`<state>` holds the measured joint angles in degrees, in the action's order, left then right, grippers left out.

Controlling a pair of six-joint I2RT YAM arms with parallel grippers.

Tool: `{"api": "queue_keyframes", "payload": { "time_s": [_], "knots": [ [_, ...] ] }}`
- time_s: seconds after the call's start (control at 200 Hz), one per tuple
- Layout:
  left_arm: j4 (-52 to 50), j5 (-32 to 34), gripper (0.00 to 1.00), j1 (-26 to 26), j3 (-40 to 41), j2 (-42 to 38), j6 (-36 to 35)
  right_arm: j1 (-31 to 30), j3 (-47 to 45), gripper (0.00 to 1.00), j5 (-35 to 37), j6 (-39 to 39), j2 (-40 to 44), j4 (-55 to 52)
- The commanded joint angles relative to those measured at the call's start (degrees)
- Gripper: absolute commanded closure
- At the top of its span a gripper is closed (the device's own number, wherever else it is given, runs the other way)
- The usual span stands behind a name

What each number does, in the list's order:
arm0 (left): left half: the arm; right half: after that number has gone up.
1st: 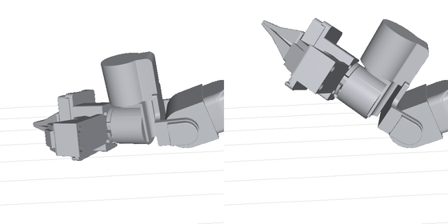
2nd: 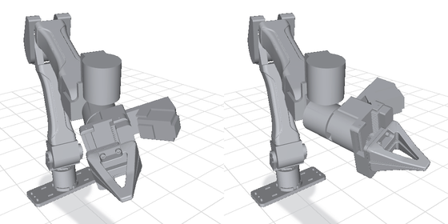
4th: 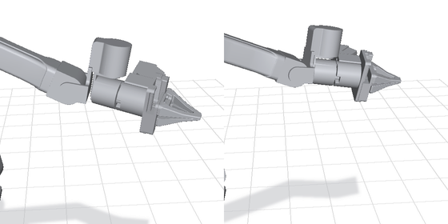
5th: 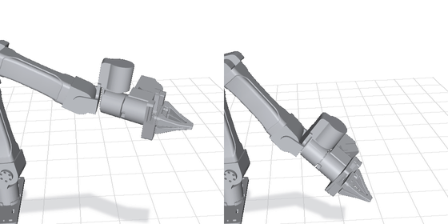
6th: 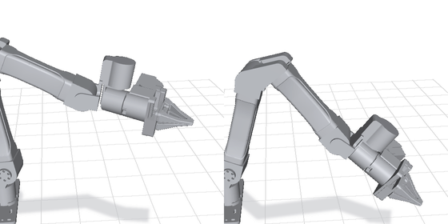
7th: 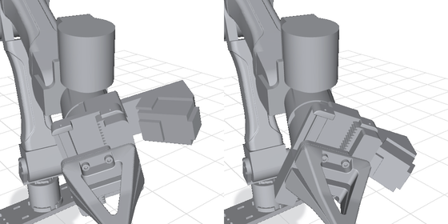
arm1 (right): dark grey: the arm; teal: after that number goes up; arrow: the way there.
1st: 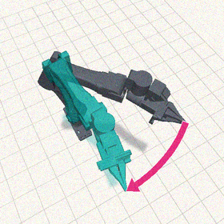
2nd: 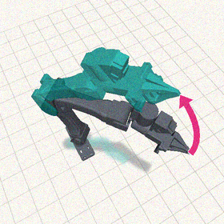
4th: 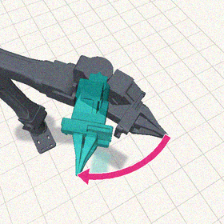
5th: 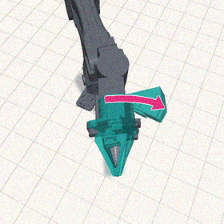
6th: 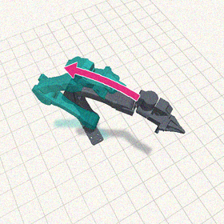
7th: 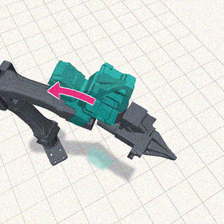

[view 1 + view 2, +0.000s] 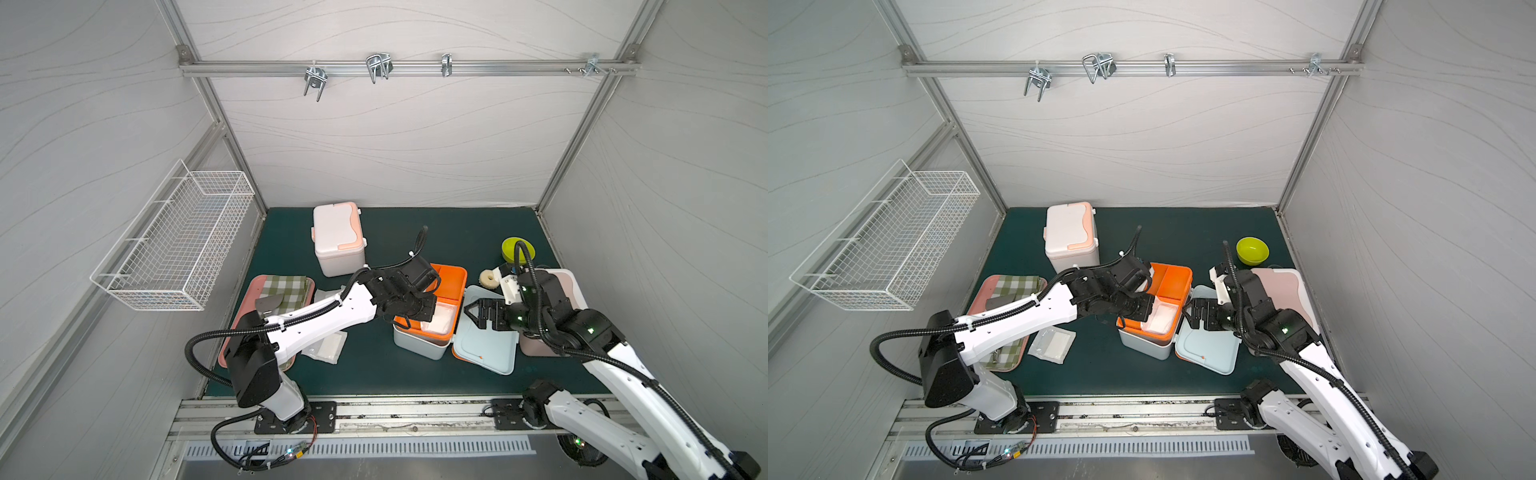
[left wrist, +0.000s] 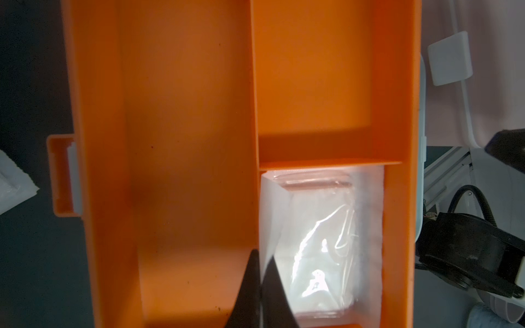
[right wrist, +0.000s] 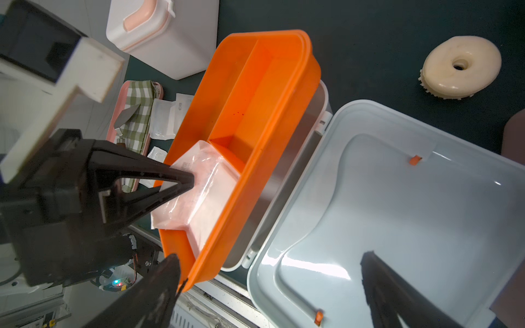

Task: Open first aid kits and take out gauze
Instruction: Place the compartment layer in the first aid kit.

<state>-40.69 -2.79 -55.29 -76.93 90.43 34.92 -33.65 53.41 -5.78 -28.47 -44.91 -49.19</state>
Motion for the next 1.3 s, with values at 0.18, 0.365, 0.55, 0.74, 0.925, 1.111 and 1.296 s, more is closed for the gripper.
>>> {"api": "queue_keyframes", "payload": {
  "time_s": [0.18,0.365,0.55,0.74,0.925,1.111,1.296],
  "knots": [
    [-3.79,11.09,1.00,-2.76,-4.13,4.16,-1.17,0.33,-0.23,0.01,-0.76,0.26,-0.09,0.68],
    [-7.43,15.43,1.00,-4.38,-6.77,6.83,-1.39,0.30,-0.49,0.01,-0.46,0.34,0.19,0.35],
    [-9.68,18.45,1.00,-5.31,-8.71,7.67,-1.77,0.25,-1.02,0.01,-0.59,0.34,0.52,0.40],
    [-10.86,18.97,1.00,-5.86,-10.43,8.02,-1.96,0.25,-1.11,0.01,-0.18,0.43,0.98,0.07],
    [-10.29,18.85,1.00,-6.15,-11.23,8.29,-2.05,0.26,-1.14,0.01,-0.12,0.61,1.14,-0.07],
    [-10.45,18.53,1.00,-6.15,-10.83,9.82,-1.70,0.33,-1.20,0.01,0.09,0.96,1.37,-0.37],
    [-9.99,17.70,1.00,-6.15,-10.39,10.66,-1.17,0.34,-1.46,0.01,-0.07,0.96,1.58,-0.55]
  ]
}}
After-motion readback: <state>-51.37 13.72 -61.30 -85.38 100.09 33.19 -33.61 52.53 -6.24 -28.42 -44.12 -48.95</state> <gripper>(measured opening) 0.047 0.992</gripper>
